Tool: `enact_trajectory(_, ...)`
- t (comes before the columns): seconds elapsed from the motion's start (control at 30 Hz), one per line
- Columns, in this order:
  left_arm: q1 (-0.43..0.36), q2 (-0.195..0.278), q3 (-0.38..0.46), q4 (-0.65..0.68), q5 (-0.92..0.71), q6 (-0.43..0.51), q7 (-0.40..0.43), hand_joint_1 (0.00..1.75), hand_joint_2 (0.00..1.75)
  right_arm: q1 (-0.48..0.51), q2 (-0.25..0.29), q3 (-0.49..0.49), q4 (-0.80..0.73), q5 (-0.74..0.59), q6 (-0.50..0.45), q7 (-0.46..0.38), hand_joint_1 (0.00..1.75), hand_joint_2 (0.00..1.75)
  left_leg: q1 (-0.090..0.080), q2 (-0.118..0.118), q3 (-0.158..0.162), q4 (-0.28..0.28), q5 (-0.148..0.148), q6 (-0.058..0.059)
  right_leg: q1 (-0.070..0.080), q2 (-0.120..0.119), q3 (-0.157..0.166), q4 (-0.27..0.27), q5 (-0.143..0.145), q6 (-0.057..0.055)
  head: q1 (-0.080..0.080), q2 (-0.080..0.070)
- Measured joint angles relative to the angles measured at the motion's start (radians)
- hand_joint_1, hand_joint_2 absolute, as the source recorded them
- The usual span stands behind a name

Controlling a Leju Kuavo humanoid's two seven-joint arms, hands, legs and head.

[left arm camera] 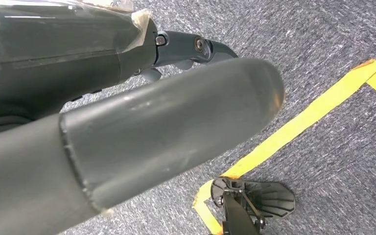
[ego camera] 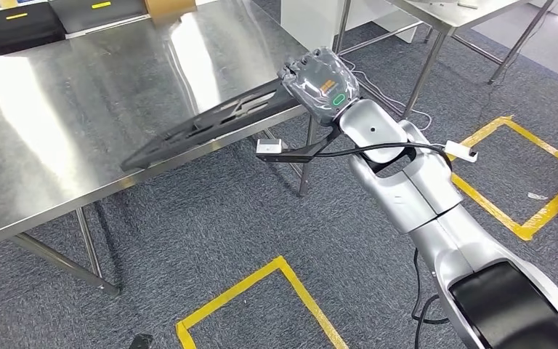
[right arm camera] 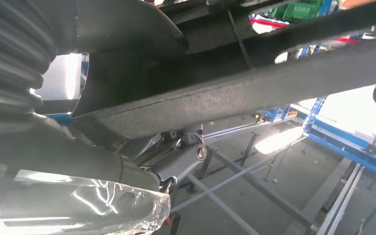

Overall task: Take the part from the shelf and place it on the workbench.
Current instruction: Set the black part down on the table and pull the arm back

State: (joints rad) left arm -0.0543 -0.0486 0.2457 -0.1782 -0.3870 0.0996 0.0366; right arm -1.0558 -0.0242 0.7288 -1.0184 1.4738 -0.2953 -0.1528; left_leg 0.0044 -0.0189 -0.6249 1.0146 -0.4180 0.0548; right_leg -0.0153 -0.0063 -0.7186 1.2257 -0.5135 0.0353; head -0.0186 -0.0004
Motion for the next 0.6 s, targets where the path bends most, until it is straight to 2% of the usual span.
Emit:
enact_trajectory(0.07,0.0,-0.001,0.002,0.0,0.0,-0.001,0.0,0.0,0.0,0.0,-0.001,0.0,0.001,0.0,0.0,-0.001,1.73,1.75,0.0,-0.005,0.0,0.005,-0.005,-0.009,-0.002,0.002,0.07,-0.143,0.054,0.006,0.001,0.0)
enact_trajectory(0.1,0.0,0.0,0.002,0.0,0.001,-0.001,0.0,0.0,0.0,0.0,-0.001,0.0,0.001,0.0,0.0,-0.001,1.73,1.75,-0.001,-0.006,0.0,0.007,-0.008,-0.015,-0.002,0.003,0.093,-0.187,0.07,0.003,0.001,0.0)
enact_trajectory(0.17,0.001,0.001,0.003,0.0,0.001,-0.001,0.001,0.0,0.0,0.001,0.0,0.001,0.002,-0.001,-0.001,-0.002,1.73,1.75,-0.001,-0.008,0.0,0.007,-0.01,-0.027,0.004,0.004,0.105,-0.204,0.077,-0.009,0.0,0.0)
enact_trajectory(0.23,0.002,0.0,0.004,0.0,0.001,-0.001,0.002,0.0,0.0,0.0,0.001,0.001,0.002,-0.001,-0.002,-0.002,1.73,1.75,0.002,-0.006,0.0,0.01,-0.015,-0.037,0.001,0.004,0.105,-0.205,0.079,-0.02,-0.001,0.0)
enact_trajectory(0.27,0.002,0.0,0.004,0.0,0.001,-0.001,0.002,0.0,0.0,-0.001,0.002,0.001,0.002,-0.001,-0.002,-0.002,1.73,1.75,0.004,-0.003,-0.006,0.025,-0.026,-0.043,-0.002,0.004,0.107,-0.206,0.079,-0.027,-0.002,0.0)
enact_trajectory(0.3,0.002,0.0,0.005,0.0,0.001,-0.001,0.002,0.0,0.0,-0.001,0.004,0.001,0.002,-0.001,-0.002,-0.002,1.73,1.75,0.006,0.001,-0.022,0.06,-0.048,-0.048,-0.004,0.004,0.109,-0.208,0.079,-0.032,-0.004,0.0)
enact_trajectory(0.37,0.002,0.0,0.005,0.0,0.001,-0.002,0.002,0.0,0.0,-0.001,0.005,0.003,0.003,0.0,-0.002,-0.002,1.73,1.75,0.007,0.007,-0.084,0.185,-0.109,-0.056,-0.002,0.004,0.111,-0.208,0.076,-0.04,-0.008,0.0)
enact_trajectory(0.4,0.002,0.001,0.005,0.0,0.001,-0.002,0.002,0.0,0.0,0.0,0.006,0.004,0.004,0.0,-0.002,-0.002,1.73,1.75,0.008,0.008,-0.119,0.248,-0.131,-0.058,0.0,0.004,0.112,-0.207,0.075,-0.041,-0.008,0.0)
enact_trajectory(0.43,0.003,0.001,0.006,0.0,0.001,-0.002,0.002,0.0,0.0,0.001,0.006,0.006,0.005,0.0,-0.002,-0.002,1.73,1.75,0.008,0.009,-0.143,0.286,-0.135,-0.059,0.001,0.004,0.113,-0.207,0.073,-0.043,-0.008,0.0)
enact_trajectory(0.47,0.003,0.001,0.006,0.0,0.001,-0.002,0.002,0.0,0.0,0.001,0.006,0.008,0.006,0.0,-0.002,-0.002,1.73,1.75,0.008,0.01,-0.147,0.283,-0.118,-0.058,0.002,0.004,0.115,-0.207,0.072,-0.045,-0.008,0.0)
enact_trajectory(0.5,0.003,0.001,0.006,0.0,0.001,-0.002,0.002,0.0,0.0,0.001,0.006,0.009,0.007,0.0,-0.002,-0.002,1.73,1.75,0.008,0.011,-0.131,0.241,-0.083,-0.056,0.003,0.004,0.119,-0.207,0.069,-0.047,-0.008,0.0)
enact_trajectory(0.57,0.002,0.002,0.006,0.0,0.001,-0.002,0.002,0.0,0.0,0.0,0.006,0.012,0.008,0.0,-0.002,-0.002,1.73,1.75,0.005,0.016,-0.067,0.105,-0.01,-0.047,0.007,0.005,0.127,-0.207,0.063,-0.046,-0.008,0.0)
enact_trajectory(0.6,0.002,0.002,0.006,0.0,0.001,-0.002,0.002,0.0,0.0,0.0,0.006,0.014,0.008,0.001,-0.002,-0.002,1.73,1.75,0.003,0.018,-0.041,0.052,0.007,-0.042,0.01,0.005,0.128,-0.207,0.06,-0.044,-0.008,0.0)
